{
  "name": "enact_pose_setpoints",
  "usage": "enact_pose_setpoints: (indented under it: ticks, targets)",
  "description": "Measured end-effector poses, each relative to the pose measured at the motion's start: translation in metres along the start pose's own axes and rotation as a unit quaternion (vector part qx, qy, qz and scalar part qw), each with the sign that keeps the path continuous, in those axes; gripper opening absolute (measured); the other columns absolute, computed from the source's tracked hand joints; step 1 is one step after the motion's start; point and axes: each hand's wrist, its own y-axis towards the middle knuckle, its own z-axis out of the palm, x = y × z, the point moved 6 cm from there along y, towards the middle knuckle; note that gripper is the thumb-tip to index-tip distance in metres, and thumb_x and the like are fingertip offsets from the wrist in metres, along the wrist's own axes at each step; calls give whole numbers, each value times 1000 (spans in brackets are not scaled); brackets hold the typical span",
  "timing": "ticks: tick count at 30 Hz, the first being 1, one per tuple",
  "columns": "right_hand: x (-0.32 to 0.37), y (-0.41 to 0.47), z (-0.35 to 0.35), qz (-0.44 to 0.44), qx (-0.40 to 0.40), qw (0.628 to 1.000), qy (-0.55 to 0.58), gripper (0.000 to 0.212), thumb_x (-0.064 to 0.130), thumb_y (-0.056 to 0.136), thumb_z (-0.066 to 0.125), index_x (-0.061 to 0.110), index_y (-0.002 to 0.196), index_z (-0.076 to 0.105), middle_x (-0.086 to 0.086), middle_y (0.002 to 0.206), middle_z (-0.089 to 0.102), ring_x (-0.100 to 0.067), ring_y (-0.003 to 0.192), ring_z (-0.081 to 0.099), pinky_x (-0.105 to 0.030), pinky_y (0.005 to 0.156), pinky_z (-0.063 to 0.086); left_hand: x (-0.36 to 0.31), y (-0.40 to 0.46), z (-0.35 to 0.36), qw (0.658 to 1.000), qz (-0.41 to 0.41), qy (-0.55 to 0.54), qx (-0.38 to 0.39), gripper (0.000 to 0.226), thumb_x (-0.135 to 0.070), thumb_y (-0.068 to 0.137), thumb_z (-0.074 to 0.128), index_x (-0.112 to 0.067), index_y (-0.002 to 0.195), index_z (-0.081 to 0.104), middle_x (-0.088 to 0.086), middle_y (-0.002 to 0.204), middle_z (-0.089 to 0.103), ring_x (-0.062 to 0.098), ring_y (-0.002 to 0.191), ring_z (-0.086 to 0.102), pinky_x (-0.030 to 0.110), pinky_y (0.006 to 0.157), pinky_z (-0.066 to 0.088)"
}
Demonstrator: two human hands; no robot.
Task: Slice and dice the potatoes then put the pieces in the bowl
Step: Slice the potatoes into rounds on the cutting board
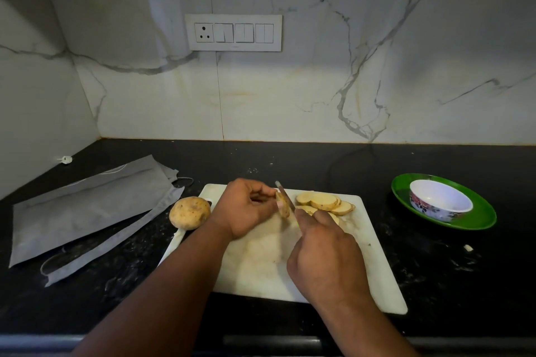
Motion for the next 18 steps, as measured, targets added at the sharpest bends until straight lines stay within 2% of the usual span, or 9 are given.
enact_pose_setpoints:
  ticks: [1,4,6,9,13,18]
  targets:
    - [-1,-1,1,1,0,1000,-4,58,30,96,48,32,152,33,10,143,45,-10,115,56,-21,86,48,0,0,-1,1000,-2,-12,-5,3,-24,91,81,-27,91,81,-12,84,79,3,82,73,27,81,55]
    - [-1,-4,5,1,-5,1000,-3,59,30,96,46,33,153,30,11,141,44,-8,109,57,-19,82,47,-1,2,-2,995,-48,-79,-41,38,-52,94,64,-20,83,81,-8,76,77,5,76,72,32,82,53]
    - [0,-6,7,-4,-5,1000,2,60,29,97,45,33,154,28,11,140,45,-8,105,57,-17,78,45,-2,5,0,990,-75,-102,-66,47,-64,88,62,-24,68,77,-3,71,76,5,71,72,32,82,54]
    - [0,-6,11,3,-4,1000,-3,59,28,95,47,32,153,33,9,138,49,-10,98,59,-16,70,40,-2,10,5,992,-87,-59,-70,51,-56,87,75,-23,49,66,-6,52,62,4,50,55,30,69,49]
    - [-2,-7,14,12,-7,1000,-6,59,26,91,52,30,149,42,7,133,54,-11,90,62,-16,63,37,0,15,6,988,-120,-71,-69,47,-50,85,80,-17,55,68,-5,50,60,5,48,54,31,69,48]
    - [-1,-5,14,10,-12,1000,-12,59,26,93,49,30,151,37,7,136,51,-11,93,62,-19,68,44,0,17,8,988,-122,-59,-78,51,-51,84,81,-9,58,67,-2,48,53,11,49,49,29,64,45]
